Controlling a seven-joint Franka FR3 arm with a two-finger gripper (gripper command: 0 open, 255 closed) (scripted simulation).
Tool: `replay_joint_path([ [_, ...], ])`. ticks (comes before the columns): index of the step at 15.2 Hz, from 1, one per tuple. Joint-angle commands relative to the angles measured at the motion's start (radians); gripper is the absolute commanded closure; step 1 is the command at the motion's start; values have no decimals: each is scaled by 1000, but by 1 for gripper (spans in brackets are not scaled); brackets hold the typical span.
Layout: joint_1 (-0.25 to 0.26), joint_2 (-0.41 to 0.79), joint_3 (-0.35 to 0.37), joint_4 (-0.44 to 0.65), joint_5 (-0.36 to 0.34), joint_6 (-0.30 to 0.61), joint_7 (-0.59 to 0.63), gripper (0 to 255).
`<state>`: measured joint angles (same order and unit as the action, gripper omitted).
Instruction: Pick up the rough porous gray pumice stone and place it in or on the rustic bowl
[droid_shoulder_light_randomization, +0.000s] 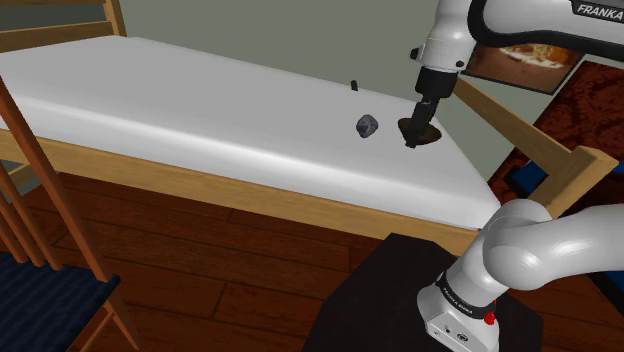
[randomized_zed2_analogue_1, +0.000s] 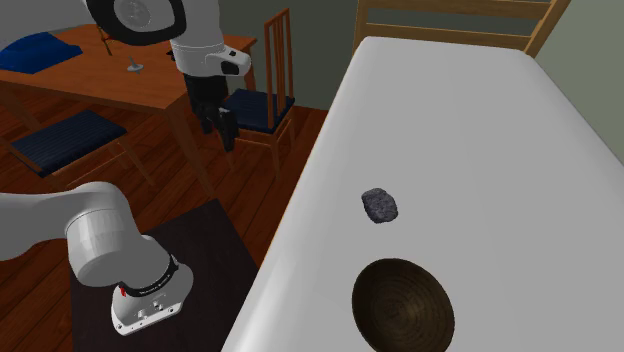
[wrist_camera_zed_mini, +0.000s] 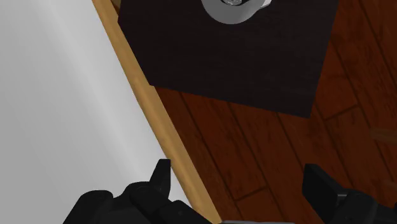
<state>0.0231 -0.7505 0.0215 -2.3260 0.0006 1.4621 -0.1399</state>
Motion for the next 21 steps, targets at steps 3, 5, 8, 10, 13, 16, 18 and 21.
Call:
replay_joint_path([
  [3, -1, 26, -28, -11, -51, 42, -70, 0],
  [5, -3, 58, -55, -17, -100, 87, -138, 0],
  [8, -6, 113, -95, -17, -168, 160, -235, 0],
  [10, -8, 156, -120, -11, -211, 210, -296, 0],
  [13, -11, 227, -157, 8, -268, 288, -384, 0],
  [16, -13, 306, -191, 39, -318, 367, -467, 0],
  [18, -14, 363, -212, 65, -346, 418, -521, 0],
  [21, -15, 451, -240, 114, -380, 494, -600, 0],
])
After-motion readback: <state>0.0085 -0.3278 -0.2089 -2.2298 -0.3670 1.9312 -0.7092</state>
